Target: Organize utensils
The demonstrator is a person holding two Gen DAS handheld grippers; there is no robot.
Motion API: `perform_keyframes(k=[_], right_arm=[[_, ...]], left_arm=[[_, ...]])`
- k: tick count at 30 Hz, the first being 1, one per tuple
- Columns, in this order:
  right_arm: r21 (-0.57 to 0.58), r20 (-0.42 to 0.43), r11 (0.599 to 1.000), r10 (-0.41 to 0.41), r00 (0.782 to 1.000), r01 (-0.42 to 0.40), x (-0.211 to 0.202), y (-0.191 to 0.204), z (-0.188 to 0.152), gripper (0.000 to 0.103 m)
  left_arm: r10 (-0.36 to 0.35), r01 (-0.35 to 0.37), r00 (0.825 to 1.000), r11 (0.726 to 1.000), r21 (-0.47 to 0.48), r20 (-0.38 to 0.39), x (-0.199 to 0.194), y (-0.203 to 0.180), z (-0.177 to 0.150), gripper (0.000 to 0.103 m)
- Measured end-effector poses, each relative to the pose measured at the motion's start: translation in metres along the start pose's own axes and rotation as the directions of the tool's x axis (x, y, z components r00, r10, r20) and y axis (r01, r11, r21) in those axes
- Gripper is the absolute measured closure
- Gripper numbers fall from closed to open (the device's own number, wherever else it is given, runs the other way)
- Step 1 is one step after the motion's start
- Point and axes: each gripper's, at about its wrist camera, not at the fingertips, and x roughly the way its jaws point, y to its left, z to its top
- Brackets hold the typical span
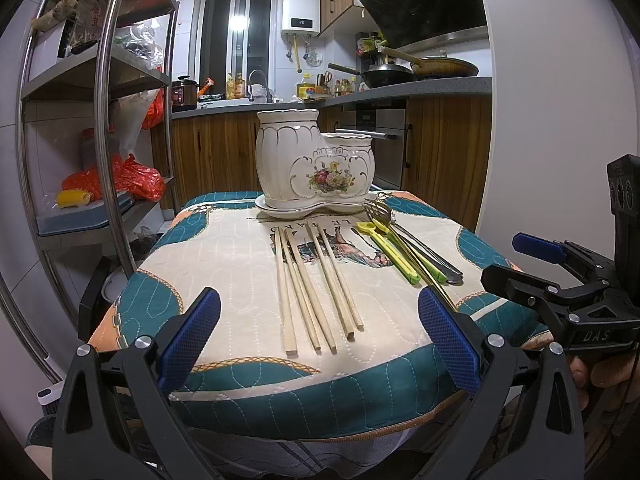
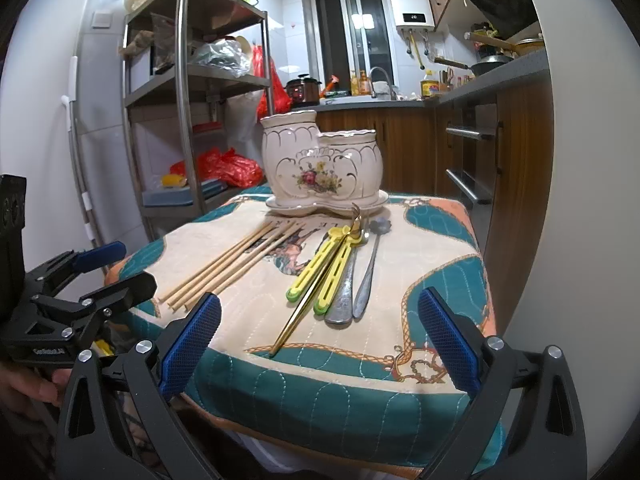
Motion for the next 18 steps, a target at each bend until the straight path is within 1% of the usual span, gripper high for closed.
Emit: perform_keyframes(k=[18], right_arm=[[0.004,-0.002,1.000,0.001,1.000,-0.001,0.0011,-0.0002,-0.0007,0.005]], left_arm=[[-0.001,0.001,1.000,1.000,0.002,-0.003,0.0018,-0.0016,-0.0021,0.005]])
